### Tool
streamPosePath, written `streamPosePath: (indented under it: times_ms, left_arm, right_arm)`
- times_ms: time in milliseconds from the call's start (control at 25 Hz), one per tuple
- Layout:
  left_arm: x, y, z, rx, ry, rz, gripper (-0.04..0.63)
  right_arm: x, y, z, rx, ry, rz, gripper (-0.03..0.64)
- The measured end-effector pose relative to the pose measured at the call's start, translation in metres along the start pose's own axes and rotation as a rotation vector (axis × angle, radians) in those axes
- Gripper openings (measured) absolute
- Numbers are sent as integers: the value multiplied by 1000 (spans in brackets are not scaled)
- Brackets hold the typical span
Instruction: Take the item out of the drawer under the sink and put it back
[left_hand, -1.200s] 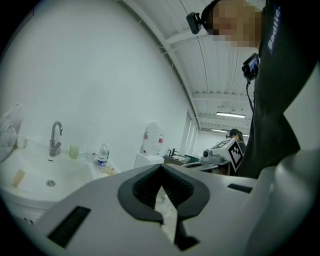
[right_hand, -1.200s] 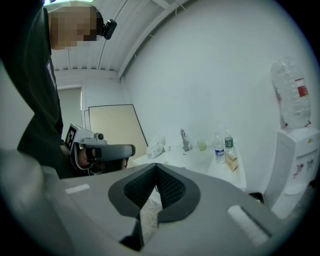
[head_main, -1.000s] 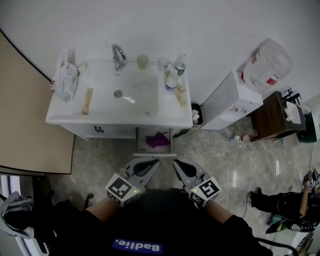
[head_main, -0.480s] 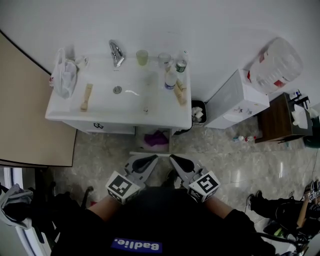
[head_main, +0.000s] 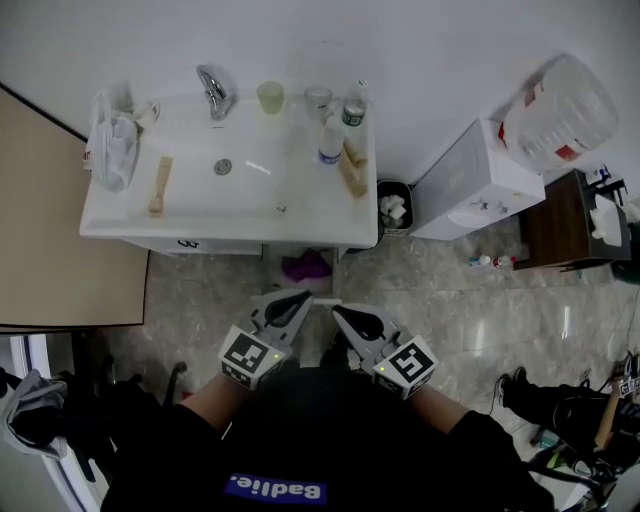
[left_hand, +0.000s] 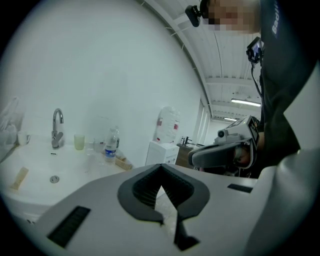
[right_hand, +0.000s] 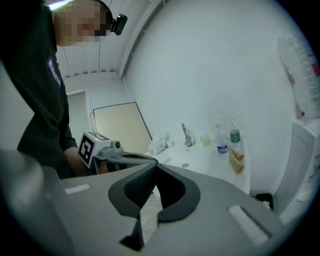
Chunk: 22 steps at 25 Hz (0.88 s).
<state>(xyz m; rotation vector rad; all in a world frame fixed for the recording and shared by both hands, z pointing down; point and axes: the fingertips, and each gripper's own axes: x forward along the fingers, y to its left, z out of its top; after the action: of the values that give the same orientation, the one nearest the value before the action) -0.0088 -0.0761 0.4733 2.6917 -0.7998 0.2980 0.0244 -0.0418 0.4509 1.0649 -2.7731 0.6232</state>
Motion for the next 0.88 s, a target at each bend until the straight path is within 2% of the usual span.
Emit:
streamPosePath:
  times_ms: [200,480,720,880]
  left_arm:
    - [20,17,-34,13,89,12,6]
    - [53,47,-88,-14,205,29,6]
    - [81,73,-148,39,350,35,8]
    - [97,88,-179,35,416,43,8]
  right_arm:
    - [-5,-13,-9,11,17,-27,2]
    - [-14,-25,-27,50,53,-60,2]
    - [-33,-42,-46,83,58,-142,2]
    - [-47,-52,-62,117,82,-188,2]
